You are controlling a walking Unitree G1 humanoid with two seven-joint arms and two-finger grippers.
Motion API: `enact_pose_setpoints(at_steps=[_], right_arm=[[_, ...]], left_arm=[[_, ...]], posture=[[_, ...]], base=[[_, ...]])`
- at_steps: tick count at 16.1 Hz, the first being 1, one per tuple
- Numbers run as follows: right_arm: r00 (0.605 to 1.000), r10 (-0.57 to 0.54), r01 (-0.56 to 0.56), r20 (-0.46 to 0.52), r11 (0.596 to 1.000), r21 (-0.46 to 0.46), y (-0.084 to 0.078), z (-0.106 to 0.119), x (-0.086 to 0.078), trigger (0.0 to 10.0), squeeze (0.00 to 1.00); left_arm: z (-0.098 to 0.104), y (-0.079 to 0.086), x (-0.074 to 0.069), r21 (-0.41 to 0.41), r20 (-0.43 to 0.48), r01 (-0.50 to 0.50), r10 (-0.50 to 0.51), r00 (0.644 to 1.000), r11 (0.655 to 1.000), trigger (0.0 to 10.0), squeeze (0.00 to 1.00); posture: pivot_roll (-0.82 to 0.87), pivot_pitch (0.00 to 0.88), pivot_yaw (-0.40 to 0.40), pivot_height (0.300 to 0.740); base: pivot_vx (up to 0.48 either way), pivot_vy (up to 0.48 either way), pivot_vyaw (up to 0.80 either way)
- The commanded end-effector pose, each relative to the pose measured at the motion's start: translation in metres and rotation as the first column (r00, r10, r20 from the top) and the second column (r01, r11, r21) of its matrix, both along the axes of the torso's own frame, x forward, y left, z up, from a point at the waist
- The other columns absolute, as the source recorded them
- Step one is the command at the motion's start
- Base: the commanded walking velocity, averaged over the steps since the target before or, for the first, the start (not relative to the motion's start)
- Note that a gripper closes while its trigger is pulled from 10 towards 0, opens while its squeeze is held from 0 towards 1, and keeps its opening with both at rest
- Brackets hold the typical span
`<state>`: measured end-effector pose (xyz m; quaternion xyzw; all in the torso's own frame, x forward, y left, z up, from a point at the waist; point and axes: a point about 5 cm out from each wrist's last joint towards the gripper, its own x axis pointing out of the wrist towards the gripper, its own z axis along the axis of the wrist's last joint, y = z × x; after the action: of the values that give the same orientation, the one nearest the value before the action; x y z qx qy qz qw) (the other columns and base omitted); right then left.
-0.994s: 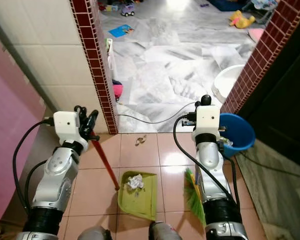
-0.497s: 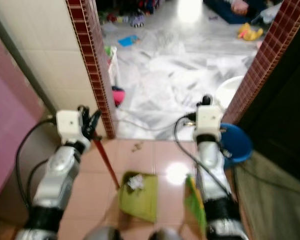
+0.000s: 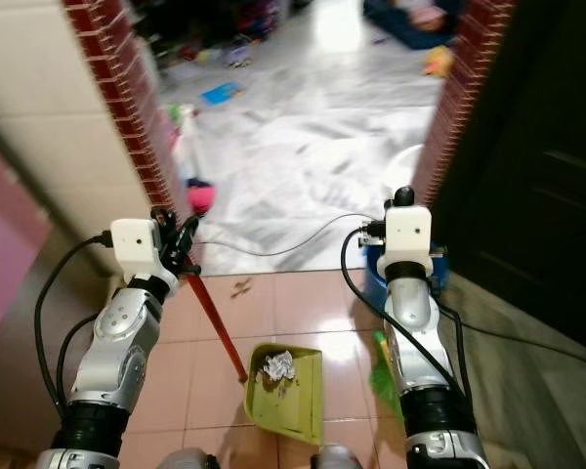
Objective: Sweep floor
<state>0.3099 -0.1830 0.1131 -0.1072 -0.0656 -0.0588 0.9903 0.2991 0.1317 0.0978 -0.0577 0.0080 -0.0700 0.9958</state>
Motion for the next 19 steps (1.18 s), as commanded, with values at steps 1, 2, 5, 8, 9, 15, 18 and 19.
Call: enact_pose_setpoints(at_steps=[1,2,5,8,9,15,18,19], right_arm=[[1.000,0.012,-0.012,0.012,1.000,0.000,0.004,0.004,0.002,10.0,0.00],[1.000,0.011,-0.011,0.010,1.000,0.000,0.004,0.003,0.002,10.0,0.00],[1.000,0.014,-0.014,-0.001,1.000,0.001,0.006,-0.002,-0.003,10.0,0.00],[1.000,0.020,-0.020,0.009,1.000,0.006,0.008,0.001,0.000,10.0,0.00],[1.000,0.019,-0.019,0.011,1.000,0.006,0.008,0.002,0.000,10.0,0.00],[0.994,0.079,-0.078,0.074,0.997,-0.013,0.015,0.014,-0.001,10.0,0.00],[0.988,0.113,-0.109,0.105,0.993,-0.045,0.018,0.022,-0.002,10.0,0.00],[0.989,0.111,-0.106,0.101,0.993,-0.049,0.016,0.021,-0.003,10.0,0.00]], left_arm=[[0.014,0.005,0.005,-0.004,0.062,-0.009,0.009,0.998,1.000,10.0,0.00],[0.014,0.005,0.005,-0.004,0.061,-0.009,0.010,0.998,1.000,10.0,0.00],[0.014,0.007,0.003,-0.006,0.058,-0.011,0.011,0.998,1.000,10.0,0.00],[0.015,0.004,0.003,-0.004,0.063,-0.001,0.001,0.998,1.000,10.0,0.00],[0.015,0.003,0.004,-0.002,0.068,0.003,-0.002,0.998,1.000,10.0,0.00],[0.026,0.003,0.001,-0.011,0.133,-0.005,0.006,0.991,1.000,10.0,0.00],[0.050,0.009,0.004,-0.032,0.221,-0.044,0.050,0.974,0.999,10.0,0.00],[0.058,0.012,0.005,-0.042,0.246,-0.057,0.065,0.967,0.998,10.0,0.00]], posture=[[-0.09,0.000,0.038,0.740],[-0.09,0.000,0.038,0.740],[-0.09,0.000,0.035,0.740],[-0.09,0.000,0.041,0.740],[-0.09,0.000,0.041,0.740],[-0.08,0.000,0.041,0.740],[-0.08,0.000,0.037,0.740],[-0.08,0.000,0.036,0.740]], base=[[0.000,0.480,-0.80],[0.000,0.480,-0.80],[0.000,0.480,-0.80],[0.000,0.480,-0.80],[0.000,0.480,-0.41],[0.000,0.000,0.00],[0.000,0.000,0.00],[0.000,0.000,0.00]])
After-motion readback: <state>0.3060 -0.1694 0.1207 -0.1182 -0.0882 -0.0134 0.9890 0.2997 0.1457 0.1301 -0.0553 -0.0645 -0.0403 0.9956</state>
